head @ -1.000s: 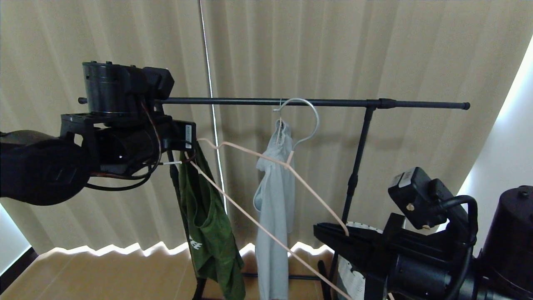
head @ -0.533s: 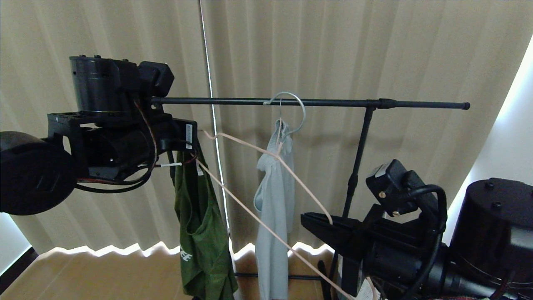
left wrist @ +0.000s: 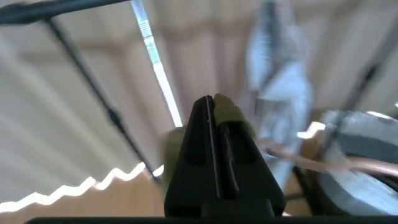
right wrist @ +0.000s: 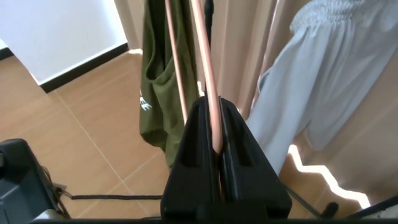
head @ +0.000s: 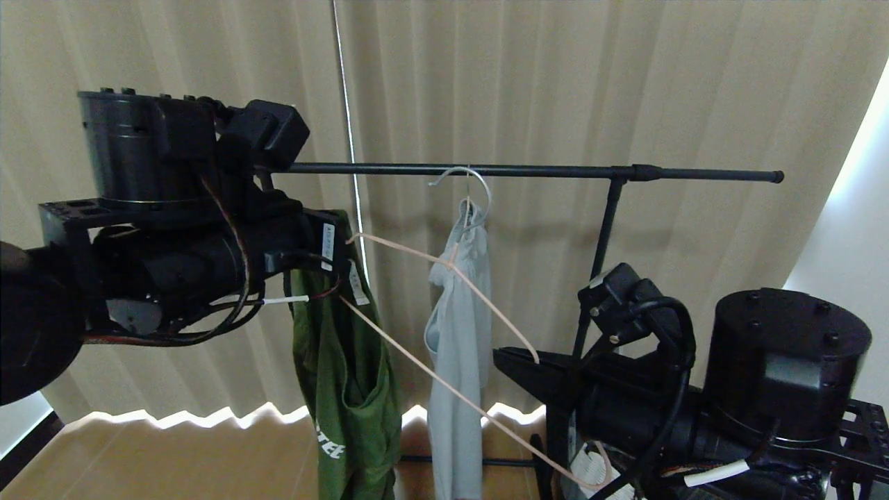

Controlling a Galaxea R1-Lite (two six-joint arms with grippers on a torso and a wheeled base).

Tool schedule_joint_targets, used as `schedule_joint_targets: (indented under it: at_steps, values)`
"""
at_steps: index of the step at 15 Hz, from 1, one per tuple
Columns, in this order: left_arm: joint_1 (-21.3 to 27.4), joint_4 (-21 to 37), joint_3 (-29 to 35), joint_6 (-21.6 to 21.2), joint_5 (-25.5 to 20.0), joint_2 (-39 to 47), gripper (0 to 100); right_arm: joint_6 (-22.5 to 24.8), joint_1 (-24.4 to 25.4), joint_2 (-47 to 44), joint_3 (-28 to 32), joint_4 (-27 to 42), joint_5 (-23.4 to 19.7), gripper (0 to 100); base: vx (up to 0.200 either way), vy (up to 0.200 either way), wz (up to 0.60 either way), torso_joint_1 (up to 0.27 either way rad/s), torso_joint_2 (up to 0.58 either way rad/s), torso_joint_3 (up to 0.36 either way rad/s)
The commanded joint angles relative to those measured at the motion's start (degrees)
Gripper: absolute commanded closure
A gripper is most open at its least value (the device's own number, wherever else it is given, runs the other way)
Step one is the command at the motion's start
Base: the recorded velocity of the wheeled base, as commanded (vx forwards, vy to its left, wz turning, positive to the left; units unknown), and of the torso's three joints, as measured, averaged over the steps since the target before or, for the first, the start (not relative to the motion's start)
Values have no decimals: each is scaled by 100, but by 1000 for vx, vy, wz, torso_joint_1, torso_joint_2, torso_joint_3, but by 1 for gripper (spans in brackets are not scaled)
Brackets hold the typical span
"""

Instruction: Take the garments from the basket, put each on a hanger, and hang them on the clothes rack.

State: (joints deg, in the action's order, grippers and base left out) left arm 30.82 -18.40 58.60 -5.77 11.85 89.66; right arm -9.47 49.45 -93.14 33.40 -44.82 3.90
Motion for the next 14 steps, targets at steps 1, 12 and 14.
schedule_joint_targets:
  at_steps: [1,12,14]
  values:
    - [293,-6,-288,-302,-728,-590,100,-2,4,-143,52,0,-3,100,0,0,0,0,0,0]
    - [680,-744,-1017,-698,-1958,-863,100,7,-58,-346,281,9,5,100,0,0,0,0,0,0]
    - [768,-894,-1096,-698,-1967,-871,100,7,-67,-354,316,26,5,100,0,0,0,0,0,0]
